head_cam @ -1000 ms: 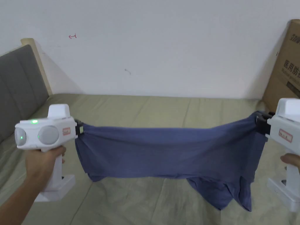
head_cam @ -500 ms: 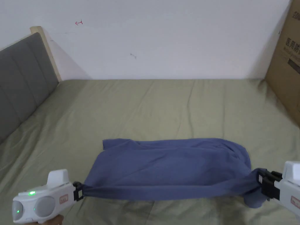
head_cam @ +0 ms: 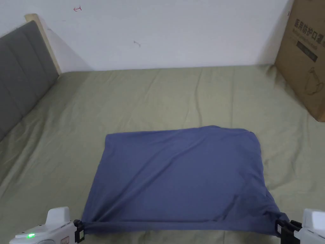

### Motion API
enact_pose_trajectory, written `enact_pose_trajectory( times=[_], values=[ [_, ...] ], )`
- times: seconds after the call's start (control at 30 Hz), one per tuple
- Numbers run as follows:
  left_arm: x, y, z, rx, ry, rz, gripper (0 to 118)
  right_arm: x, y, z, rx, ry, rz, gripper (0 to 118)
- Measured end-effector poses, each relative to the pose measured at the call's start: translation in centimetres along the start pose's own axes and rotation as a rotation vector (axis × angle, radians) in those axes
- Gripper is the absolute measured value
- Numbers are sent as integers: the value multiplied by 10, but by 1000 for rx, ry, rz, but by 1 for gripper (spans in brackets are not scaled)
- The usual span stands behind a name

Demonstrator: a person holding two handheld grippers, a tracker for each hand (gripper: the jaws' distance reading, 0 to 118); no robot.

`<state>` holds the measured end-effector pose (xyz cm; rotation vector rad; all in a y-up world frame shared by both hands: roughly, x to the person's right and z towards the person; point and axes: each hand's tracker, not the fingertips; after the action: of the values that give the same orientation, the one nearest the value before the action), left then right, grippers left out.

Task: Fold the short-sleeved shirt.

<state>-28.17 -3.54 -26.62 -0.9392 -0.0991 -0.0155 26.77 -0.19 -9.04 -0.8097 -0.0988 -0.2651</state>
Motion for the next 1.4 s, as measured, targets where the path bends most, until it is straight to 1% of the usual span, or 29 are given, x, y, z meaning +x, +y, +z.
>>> enact_pose_trajectory(
  times=[0.1, 0.17, 0.23, 0.27, 0.33, 0.37, 0.4, 0.43, 0.47, 0.5, 0.53, 0.57, 0.6, 0.7, 0.8, 0.87, 0.9, 0.97, 1.03, 1.07, 1.13, 1.17, 1.23, 1.27, 1.3, 1.33, 1.4],
  values=[
    [11, -8, -2, -19, 14, -22, 2, 4, -13, -14, -73, -42, -11, 1],
    [9, -12, -17, -51, 38, -60, 2, 7, -19, -28, -126, -63, -36, 1],
    [10, -15, -24, -57, 46, -73, 2, 10, -24, -41, -169, -83, -35, 1],
    [11, -15, -24, -58, 49, -78, 2, 10, -25, -44, -172, -86, -37, 1],
    [21, -8, -5, -58, 55, -79, 3, 9, -25, -43, -177, -94, -40, 2],
    [22, -5, -2, -63, 53, -72, 6, 5, -25, -41, -172, -97, -38, 3],
    [22, 0, 3, -78, 45, -54, 18, 1, -21, -37, -165, -103, -30, 8],
    [22, 3, 8, -94, 53, -33, 31, -1, -15, -32, -159, -110, -21, 20],
    [22, 8, 17, -87, 53, -10, 52, -4, -8, -26, -139, -108, -3, 41],
    [23, 12, 27, -53, 39, 17, 82, -9, -1, -18, -101, -101, 13, 73],
    [24, 17, 37, -15, 13, 32, 100, -13, 8, -11, -67, -88, 26, 89],
    [22, 18, 37, 42, -26, 39, 109, -18, 19, -2, -10, -77, 41, 97],
    [25, 25, 47, 98, -48, 40, 111, -24, 30, 8, 49, -69, 56, 97],
    [41, 56, 83, 248, -50, 23, 111, -47, 66, 34, 185, -70, 108, 97],
    [57, 85, 116, 441, -46, -5, 111, -69, 96, 59, 350, -54, 134, 97],
    [65, 99, 126, 550, -29, -27, 111, -83, 110, 73, 437, -59, 148, 97],
    [70, 105, 133, 605, -14, -36, 111, -96, 115, 82, 481, -67, 156, 97],
    [82, 112, 147, 688, 12, -47, 110, -111, 121, 91, 553, -98, 182, 96],
    [89, 116, 154, 750, 27, -59, 107, -124, 123, 98, 606, -131, 208, 94],
    [92, 117, 156, 771, 34, -67, 102, -129, 123, 100, 627, -143, 227, 92],
    [96, 117, 155, 793, 17, -69, 97, -137, 121, 102, 660, -172, 247, 91],
    [97, 115, 156, 812, 1, -73, 89, -139, 120, 103, 676, -171, 243, 88],
    [97, 113, 155, 836, -39, -68, 50, -143, 118, 105, 696, -170, 238, 64],
    [98, 112, 156, 850, -57, -68, 28, -145, 117, 106, 704, -174, 233, 44],
    [97, 112, 155, 834, -28, -75, 5, -144, 118, 105, 714, -179, 233, 14],
    [96, 109, 154, 831, 0, -84, 0, -145, 118, 106, 722, -191, 228, 0],
    [106, 108, 160, 808, -41, -100, 0, -147, 119, 106, 728, -174, 238, 0]
  ],
)
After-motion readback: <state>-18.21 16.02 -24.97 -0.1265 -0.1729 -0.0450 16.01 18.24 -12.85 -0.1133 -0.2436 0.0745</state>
